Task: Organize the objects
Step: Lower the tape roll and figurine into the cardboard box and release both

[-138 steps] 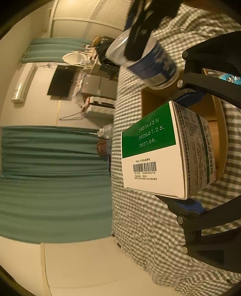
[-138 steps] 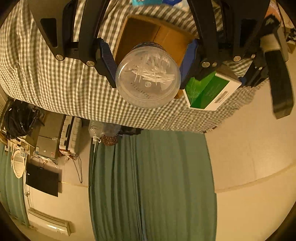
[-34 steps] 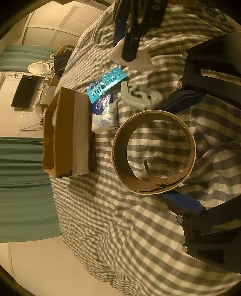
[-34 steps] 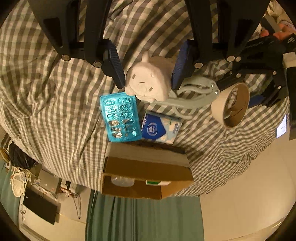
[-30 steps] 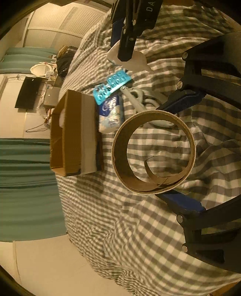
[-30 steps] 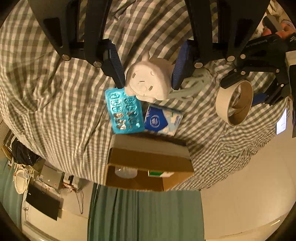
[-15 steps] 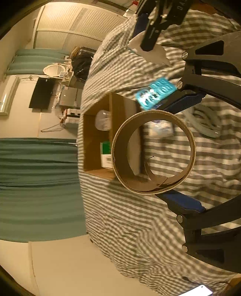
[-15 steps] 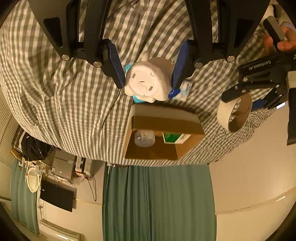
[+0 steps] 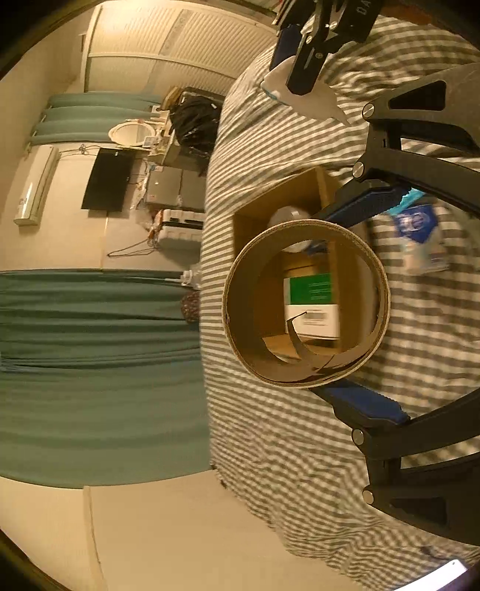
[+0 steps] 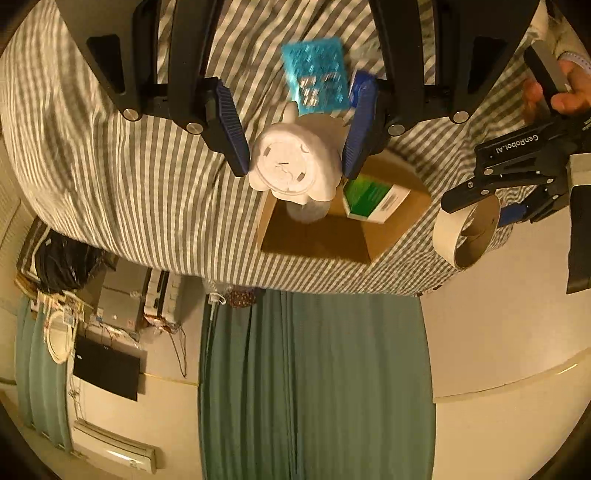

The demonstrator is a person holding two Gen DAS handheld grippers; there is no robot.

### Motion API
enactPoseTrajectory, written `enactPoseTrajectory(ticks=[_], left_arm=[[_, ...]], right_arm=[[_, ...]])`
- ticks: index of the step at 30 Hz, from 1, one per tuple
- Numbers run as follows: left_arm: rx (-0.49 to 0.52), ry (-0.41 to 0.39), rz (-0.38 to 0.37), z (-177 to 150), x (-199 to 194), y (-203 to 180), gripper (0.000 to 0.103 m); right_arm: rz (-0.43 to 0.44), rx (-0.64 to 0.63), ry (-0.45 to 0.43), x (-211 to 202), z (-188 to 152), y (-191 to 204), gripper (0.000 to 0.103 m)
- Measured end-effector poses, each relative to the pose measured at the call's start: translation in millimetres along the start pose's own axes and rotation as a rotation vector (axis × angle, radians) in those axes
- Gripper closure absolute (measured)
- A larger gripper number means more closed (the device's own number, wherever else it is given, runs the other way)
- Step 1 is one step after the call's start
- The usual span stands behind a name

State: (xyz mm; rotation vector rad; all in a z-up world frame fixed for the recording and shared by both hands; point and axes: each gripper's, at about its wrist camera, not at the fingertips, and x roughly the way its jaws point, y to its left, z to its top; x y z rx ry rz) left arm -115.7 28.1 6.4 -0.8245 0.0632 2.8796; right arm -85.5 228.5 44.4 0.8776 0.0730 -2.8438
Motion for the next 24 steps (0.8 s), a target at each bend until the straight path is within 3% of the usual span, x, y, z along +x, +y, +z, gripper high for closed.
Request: enactPoseTrajectory(ticks=[11,19,24], left_arm=[[0.021,0.017,-0.003,46.2,86.9,1.4,0.023],[0.024,0.082,0.007,40.9,150.9,7.5,0.022],[0.023,0.105,-0.002,33.2,171.1,13.9,0.022]], right_arm=[[0.037,-0.059,-0.017,73.6,72.3,8.1,0.051],[0.077,-0.022,0.026,157.2,95.0,7.6,0.051],[0.067,-0.031,0.060,195.5,97.3,4.3,0.051]])
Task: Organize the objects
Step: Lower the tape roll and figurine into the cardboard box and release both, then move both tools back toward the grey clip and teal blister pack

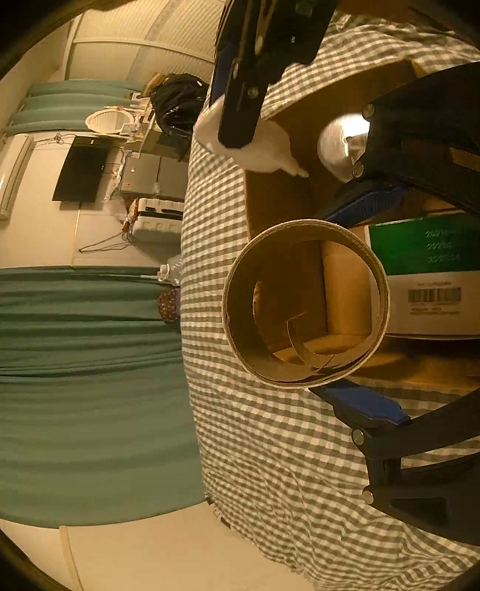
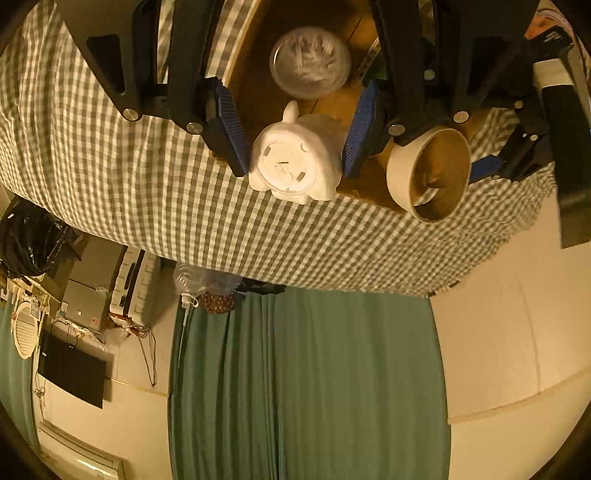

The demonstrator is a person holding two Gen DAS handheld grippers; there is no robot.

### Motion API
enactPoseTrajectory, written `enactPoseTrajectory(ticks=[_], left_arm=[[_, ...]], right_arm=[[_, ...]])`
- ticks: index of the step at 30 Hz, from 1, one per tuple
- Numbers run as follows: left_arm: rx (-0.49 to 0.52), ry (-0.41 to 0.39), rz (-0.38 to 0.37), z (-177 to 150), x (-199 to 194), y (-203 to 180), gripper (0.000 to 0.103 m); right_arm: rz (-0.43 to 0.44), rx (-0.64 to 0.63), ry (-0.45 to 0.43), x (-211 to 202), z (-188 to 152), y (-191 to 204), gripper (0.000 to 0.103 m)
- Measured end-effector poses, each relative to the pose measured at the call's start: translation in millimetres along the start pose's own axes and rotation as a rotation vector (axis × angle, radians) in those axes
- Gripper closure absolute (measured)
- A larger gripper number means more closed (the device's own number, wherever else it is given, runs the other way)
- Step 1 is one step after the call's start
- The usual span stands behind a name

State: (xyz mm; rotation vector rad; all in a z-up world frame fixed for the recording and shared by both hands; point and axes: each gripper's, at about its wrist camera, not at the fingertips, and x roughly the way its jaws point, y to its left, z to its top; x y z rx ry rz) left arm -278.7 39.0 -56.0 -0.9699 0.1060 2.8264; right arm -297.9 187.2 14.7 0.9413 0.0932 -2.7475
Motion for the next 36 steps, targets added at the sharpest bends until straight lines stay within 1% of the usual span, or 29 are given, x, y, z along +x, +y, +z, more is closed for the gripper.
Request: enactPoseTrajectory(ticks=[3,5,6,7,8,9,11,15,16,21,24,26,27,29,32,36], left_arm=[[0.002,0.009,-0.023,-0.7,6.8,0.1,0.021],[0.003,0.012,-0.031,-0.6,9.0,-0.5,0.020],[0.006,0.013,-0.029,-1.6,7.9,0.0,0.018],[0.010,0.012,-0.023,-2.5,5.4,-1.6,0.015],[0.013,0.011,-0.019,-2.7,3.0,-3.2,0.009],[0.014,0.006,-0.013,-2.0,-0.5,-5.2,0.003],[0.017,-0.011,0.002,-3.1,-13.5,-6.6,0.000],[0.013,-0.014,0.012,1.3,-38.4,-7.1,0.000],[0.006,-0.021,0.016,1.8,-47.2,-7.2,0.000],[-0.022,-0.066,0.025,5.0,-99.6,-9.2,0.000],[-0.024,-0.088,0.034,2.3,-131.6,-13.2,0.000],[-0.023,-0.089,0.037,-2.5,-150.4,-13.9,0.000],[-0.025,-0.091,0.045,-4.1,-157.1,-15.1,0.000],[-0.041,-0.099,0.068,-10.8,-173.6,-15.1,0.000],[-0.076,-0.106,0.088,-23.2,-193.1,-10.7,0.000],[-0.120,-0.109,0.116,-48.1,-209.9,-7.5,0.000]], right_arm=[[0.005,0.009,0.013,10.6,-4.4,-1.3,0.050],[0.012,0.017,0.003,8.7,-6.7,-4.1,0.049],[0.010,0.022,-0.005,5.2,-7.6,-5.1,0.041],[0.003,0.035,-0.016,-1.0,-9.7,-7.2,0.036],[-0.002,0.046,-0.023,-5.8,-9.8,-9.3,0.031],[-0.001,0.057,-0.029,-12.1,-9.5,-11.6,0.030],[0.000,0.062,-0.034,-22.1,-5.6,-16.9,0.030],[-0.022,0.030,-0.047,-55.5,-1.8,-10.9,0.027],[-0.026,0.024,-0.055,-69.5,-1.8,-9.3,0.026],[-0.045,0.009,-0.103,-128.4,-0.6,-8.1,0.011],[-0.045,-0.012,-0.127,-164.9,-7.2,-3.8,0.009],[-0.051,-0.032,-0.141,-188.3,-13.4,1.4,0.006],[-0.057,-0.040,-0.148,-197.2,-15.9,3.4,0.003],[-0.068,-0.054,-0.164,-217.2,-23.8,7.7,0.000],[-0.062,-0.067,-0.169,-240.0,-39.0,10.0,0.000],[-0.074,-0.072,-0.166,-257.0,-60.8,11.5,0.000]])
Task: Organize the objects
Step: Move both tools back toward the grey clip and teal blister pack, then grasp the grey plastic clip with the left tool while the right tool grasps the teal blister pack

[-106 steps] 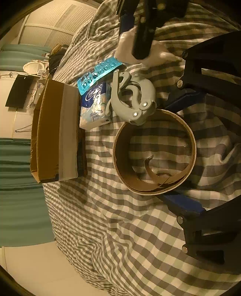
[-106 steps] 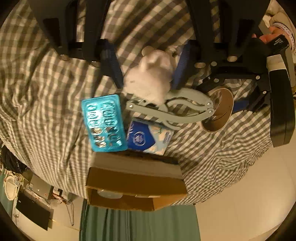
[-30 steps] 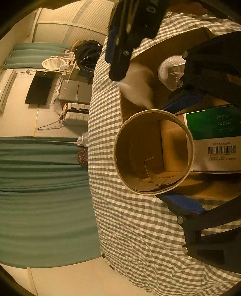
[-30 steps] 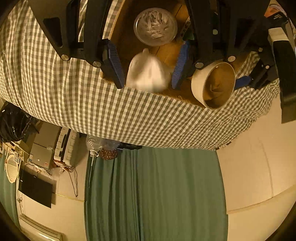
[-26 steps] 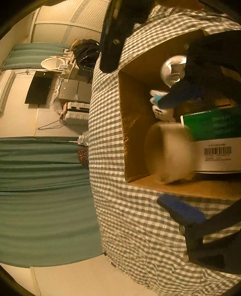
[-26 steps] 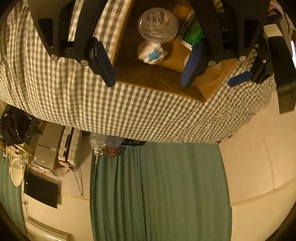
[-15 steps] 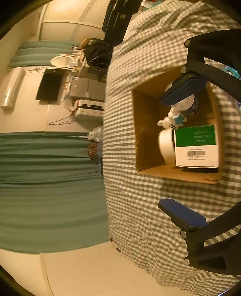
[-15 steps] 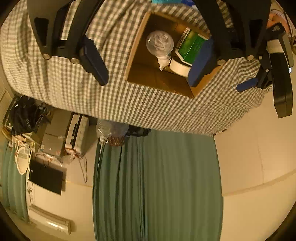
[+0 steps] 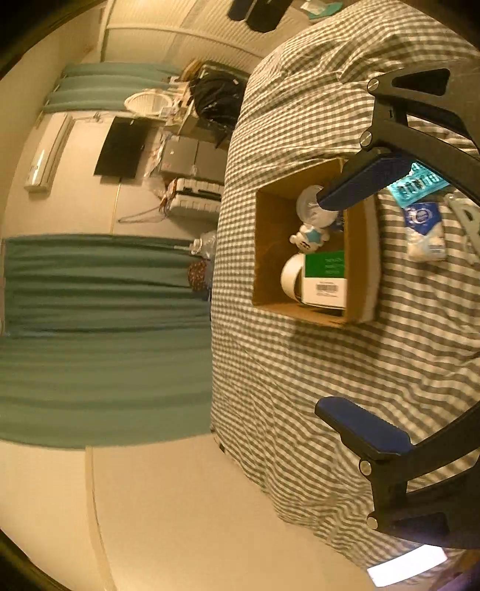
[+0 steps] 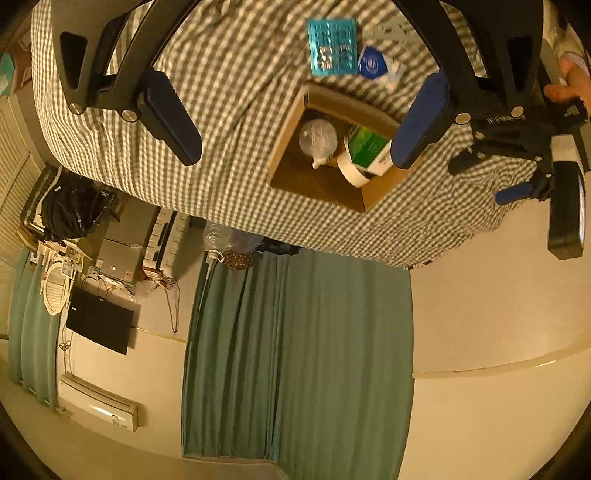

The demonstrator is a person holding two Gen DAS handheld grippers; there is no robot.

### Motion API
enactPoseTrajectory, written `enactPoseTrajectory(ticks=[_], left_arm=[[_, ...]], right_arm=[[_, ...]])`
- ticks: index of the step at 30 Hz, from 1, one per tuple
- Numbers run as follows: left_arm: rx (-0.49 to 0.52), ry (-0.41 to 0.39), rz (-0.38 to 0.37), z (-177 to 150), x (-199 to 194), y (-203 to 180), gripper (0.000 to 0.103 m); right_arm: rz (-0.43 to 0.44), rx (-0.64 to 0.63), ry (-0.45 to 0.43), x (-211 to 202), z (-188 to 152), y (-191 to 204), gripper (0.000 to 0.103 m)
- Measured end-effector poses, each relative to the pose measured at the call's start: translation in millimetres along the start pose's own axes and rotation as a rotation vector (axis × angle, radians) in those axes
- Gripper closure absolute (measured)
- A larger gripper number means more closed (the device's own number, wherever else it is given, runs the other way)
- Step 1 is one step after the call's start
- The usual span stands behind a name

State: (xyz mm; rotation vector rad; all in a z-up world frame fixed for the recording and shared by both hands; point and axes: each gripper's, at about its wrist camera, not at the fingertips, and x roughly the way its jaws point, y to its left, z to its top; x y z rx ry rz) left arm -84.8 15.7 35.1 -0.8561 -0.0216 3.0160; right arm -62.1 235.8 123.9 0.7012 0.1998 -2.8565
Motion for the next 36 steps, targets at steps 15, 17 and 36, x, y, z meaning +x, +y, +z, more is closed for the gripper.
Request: enactPoseTrajectory(ticks=[15,17,36], left_arm=[[0.033,0.112,0.065,-128.4,34.7,-21.3,0.000],[0.039,0.150,0.044,-144.6,42.5,-28.3,0.000],[0.176,0.291,-0.165,-190.3,65.6,-63.1,0.031]], right_arm=[[-0.005,0.058,0.181,49.6,-139.8,7.6,0.000],[0.000,0.082,0.202,60.3,-159.4,4.8,0.000],[-0.026,0.165,0.273,73.0,-182.7,-6.6,0.000]])
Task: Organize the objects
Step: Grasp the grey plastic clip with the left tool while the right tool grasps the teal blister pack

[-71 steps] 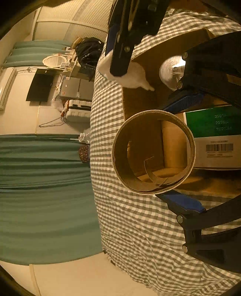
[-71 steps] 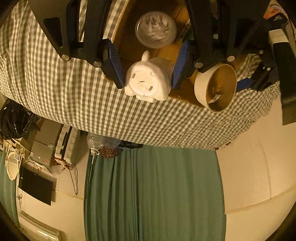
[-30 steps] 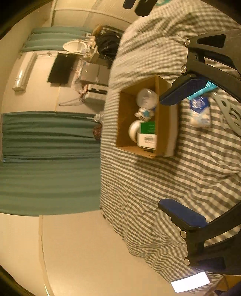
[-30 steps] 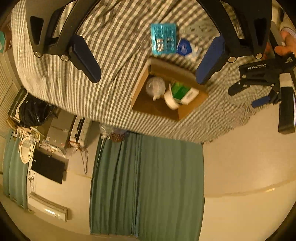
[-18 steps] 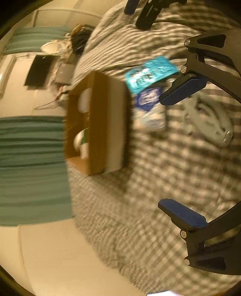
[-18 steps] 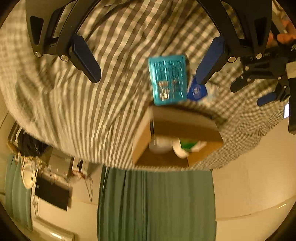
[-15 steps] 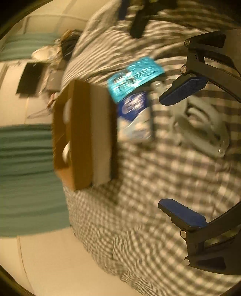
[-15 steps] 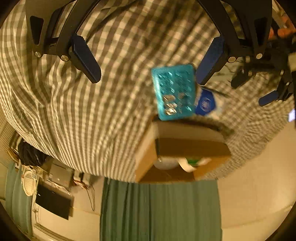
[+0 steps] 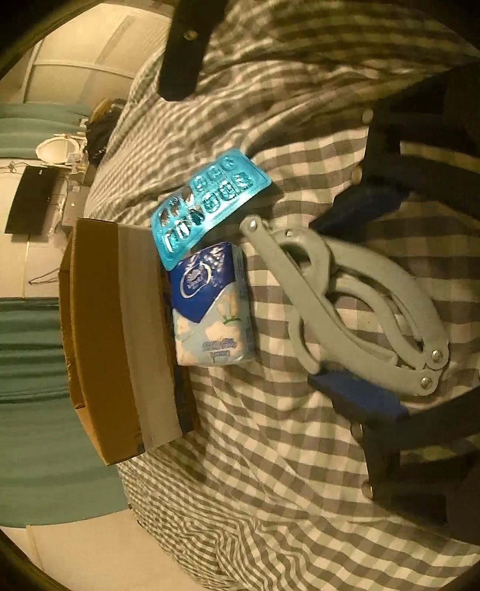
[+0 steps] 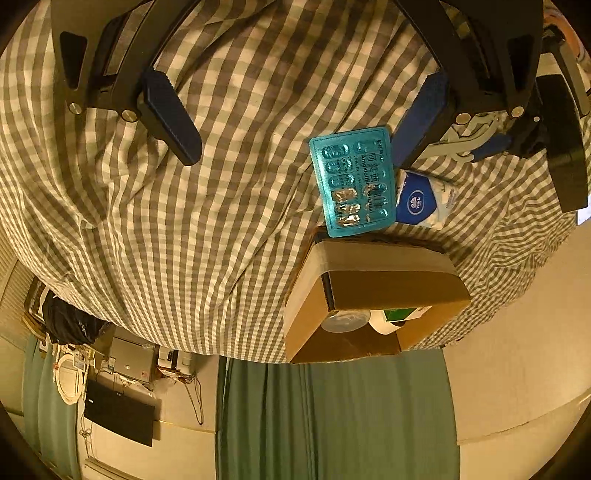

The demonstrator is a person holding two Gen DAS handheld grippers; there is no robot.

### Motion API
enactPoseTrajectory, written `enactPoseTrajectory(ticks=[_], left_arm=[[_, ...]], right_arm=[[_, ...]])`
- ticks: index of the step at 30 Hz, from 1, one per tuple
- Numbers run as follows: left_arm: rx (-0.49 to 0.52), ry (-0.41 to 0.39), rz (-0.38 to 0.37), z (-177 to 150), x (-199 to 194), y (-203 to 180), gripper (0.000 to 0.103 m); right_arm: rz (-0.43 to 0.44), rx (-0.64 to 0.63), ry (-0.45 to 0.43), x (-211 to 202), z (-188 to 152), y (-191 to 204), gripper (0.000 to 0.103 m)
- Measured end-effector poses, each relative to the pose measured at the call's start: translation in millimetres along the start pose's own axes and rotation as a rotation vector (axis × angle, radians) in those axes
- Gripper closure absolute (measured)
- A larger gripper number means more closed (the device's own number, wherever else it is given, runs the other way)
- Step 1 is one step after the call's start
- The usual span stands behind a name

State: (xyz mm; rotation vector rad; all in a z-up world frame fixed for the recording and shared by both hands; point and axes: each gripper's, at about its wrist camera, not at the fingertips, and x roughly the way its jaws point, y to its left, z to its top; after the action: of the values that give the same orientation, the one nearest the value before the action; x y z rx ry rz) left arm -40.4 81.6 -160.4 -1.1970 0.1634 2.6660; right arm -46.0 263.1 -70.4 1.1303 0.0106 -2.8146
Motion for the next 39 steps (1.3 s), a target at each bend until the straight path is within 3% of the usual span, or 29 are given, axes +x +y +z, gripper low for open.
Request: enactPoseTrajectory(ticks=[5,12,17,25,28,30,33,39], left_arm=[[-0.031,-0.066,-0.019,5.3,-15.8,14.8,0.031],[-0.164,-0.116,-0.011,24.0,-33.7,57.1,0.031],[-0.240,-0.108,0.040,23.9,-29.6,86.9,0.031],[-0.279,-0.065,0.005,15.4,-14.0,97.0,0.031],[-0.264,-0.065,0.003,14.2,-13.4,95.0,0.031],[-0.255,-0.065,0.004,13.8,-14.2,93.0,0.031],[-0.253,-0.063,-0.003,12.8,-16.0,90.9,0.031],[-0.243,-0.079,-0.011,12.9,-26.9,83.1,0.031]], right_arm=[[0.012,0.008,0.018,3.8,-2.4,3.0,0.000],[0.044,-0.040,0.039,21.3,9.3,23.9,0.000],[0.063,-0.094,0.100,62.7,20.1,39.2,0.000],[0.081,-0.114,0.175,102.9,17.9,44.0,0.000],[0.107,-0.110,0.174,103.1,16.7,46.9,0.012],[0.120,-0.116,0.171,99.3,14.5,49.9,0.033],[0.074,-0.152,0.144,87.0,5.9,55.5,0.032],[0.062,-0.108,0.068,45.2,-4.1,52.5,0.032]])
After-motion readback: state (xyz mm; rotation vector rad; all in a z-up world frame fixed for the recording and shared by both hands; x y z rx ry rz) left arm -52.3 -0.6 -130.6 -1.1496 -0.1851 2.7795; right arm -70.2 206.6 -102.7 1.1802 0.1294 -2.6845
